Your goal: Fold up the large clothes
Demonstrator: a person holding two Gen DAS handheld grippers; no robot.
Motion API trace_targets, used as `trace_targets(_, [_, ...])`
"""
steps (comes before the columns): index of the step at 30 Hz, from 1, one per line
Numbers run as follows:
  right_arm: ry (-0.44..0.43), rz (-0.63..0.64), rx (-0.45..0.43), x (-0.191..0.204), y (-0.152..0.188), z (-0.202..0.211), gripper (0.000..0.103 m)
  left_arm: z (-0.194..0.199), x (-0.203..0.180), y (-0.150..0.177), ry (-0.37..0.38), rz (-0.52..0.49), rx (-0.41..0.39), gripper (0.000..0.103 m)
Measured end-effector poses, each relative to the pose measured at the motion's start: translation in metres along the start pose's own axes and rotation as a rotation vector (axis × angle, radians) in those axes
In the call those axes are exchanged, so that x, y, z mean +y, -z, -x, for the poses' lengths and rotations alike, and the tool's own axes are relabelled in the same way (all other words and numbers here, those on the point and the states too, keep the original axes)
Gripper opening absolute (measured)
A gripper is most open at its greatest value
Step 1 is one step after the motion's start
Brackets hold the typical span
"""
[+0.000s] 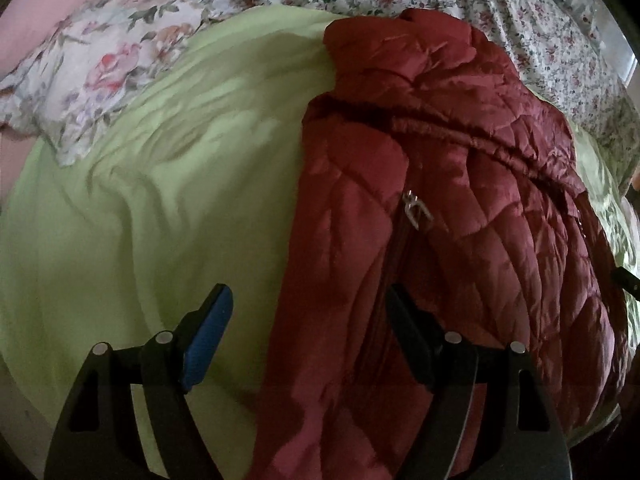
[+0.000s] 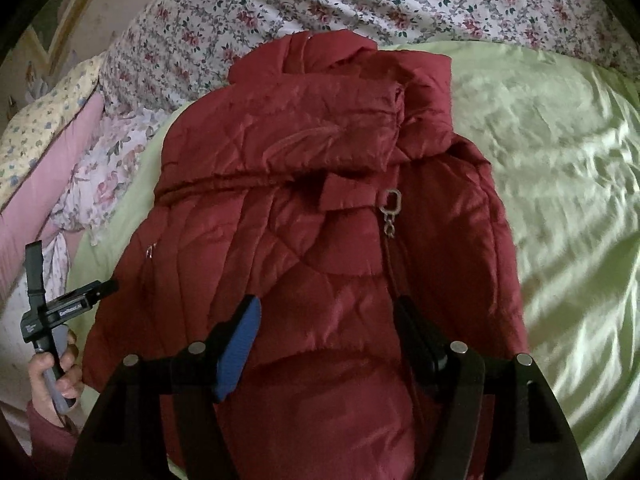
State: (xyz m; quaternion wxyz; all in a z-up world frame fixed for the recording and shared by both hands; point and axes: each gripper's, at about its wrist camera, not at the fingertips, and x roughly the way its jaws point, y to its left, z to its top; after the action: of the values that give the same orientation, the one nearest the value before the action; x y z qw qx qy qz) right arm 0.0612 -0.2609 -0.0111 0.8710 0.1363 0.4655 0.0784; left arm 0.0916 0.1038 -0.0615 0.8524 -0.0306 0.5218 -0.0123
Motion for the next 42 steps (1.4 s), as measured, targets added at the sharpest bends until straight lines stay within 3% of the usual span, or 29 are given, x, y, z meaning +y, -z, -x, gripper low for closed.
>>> trace_targets(8, [0.033,-0.028,-0.030,-0.014,0.025,0.028,0.072,0.010,0.005,0.018,0.013,-0.002,0.007,0.079])
trace_targets(16, [0.147,-0.078,-0.066,-0.041,0.046,0.057,0.077,0.009,0.009,0.033,0.017,-0.009,0.031,0.079])
trace_targets(20, [0.162,-0.104,-0.059,-0.051,0.053,0.060,0.077,0.008,0.013,0.040,0.024,-0.003,0.049,0.079])
trace_targets(32, [0.084,-0.159,0.038,-0.061,0.079,0.036,0.077,0.008,0.017,0.056,0.075,-0.005,0.084,0.082])
trace_targets(42, [0.063,-0.169,0.037,-0.061,0.084,0.037,0.077,0.009,0.014,0.067,0.111,-0.027,0.116,0.083])
